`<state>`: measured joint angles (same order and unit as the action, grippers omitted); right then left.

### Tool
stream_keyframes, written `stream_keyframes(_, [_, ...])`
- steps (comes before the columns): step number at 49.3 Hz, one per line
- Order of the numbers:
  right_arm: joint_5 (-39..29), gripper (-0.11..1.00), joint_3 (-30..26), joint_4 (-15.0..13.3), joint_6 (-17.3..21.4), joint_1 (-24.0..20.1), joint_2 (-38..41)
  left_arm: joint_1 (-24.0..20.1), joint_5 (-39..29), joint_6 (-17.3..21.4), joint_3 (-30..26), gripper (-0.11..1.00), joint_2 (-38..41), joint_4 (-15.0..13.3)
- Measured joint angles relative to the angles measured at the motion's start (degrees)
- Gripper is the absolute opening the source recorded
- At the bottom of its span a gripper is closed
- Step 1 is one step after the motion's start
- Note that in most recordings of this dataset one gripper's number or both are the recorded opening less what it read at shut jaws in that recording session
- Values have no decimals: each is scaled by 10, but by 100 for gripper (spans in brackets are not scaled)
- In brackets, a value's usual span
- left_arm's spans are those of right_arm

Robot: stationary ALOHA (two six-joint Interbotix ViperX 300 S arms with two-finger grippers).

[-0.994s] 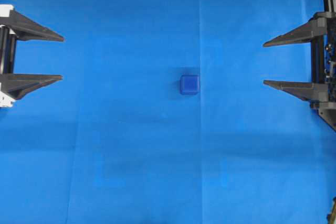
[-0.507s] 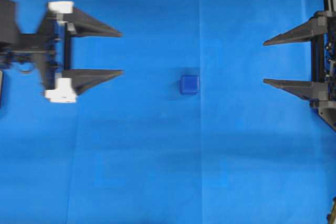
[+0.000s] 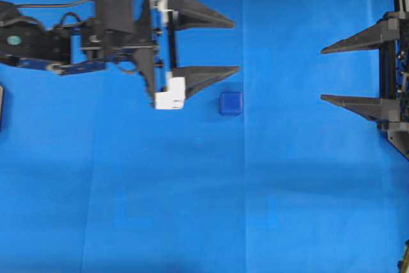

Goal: Handover the blue block to the right arm after grasping it with the left arm, then place it in the designated position.
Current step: 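Move the open left gripper right toward the blue cube, then tilt the left gripper down over the blue cube and lower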

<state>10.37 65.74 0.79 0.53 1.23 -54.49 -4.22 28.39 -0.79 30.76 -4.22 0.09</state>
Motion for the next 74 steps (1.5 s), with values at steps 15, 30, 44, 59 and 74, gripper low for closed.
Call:
stream_keyframes(15, [1, 96, -2, 0, 0, 1, -1, -1, -56, 0, -83, 92, 53, 0])
stream_keyframes(30, [1, 96, -2, 0, 0, 2, 0, -2, -111, -3, -115, 92, 66, 0])
stream_keyframes(44, [0, 96, -2, 0, 0, 1, 0, -1, -337, -17, -176, 92, 76, 0])
stream_keyframes(59, [1, 96, -2, 0, 0, 3, 0, 13, -623, -13, -314, 92, 149, 0])
stream_keyframes(74, [0, 96, -2, 0, 0, 3, -1, 15, -755, -6, -396, 92, 185, 4])
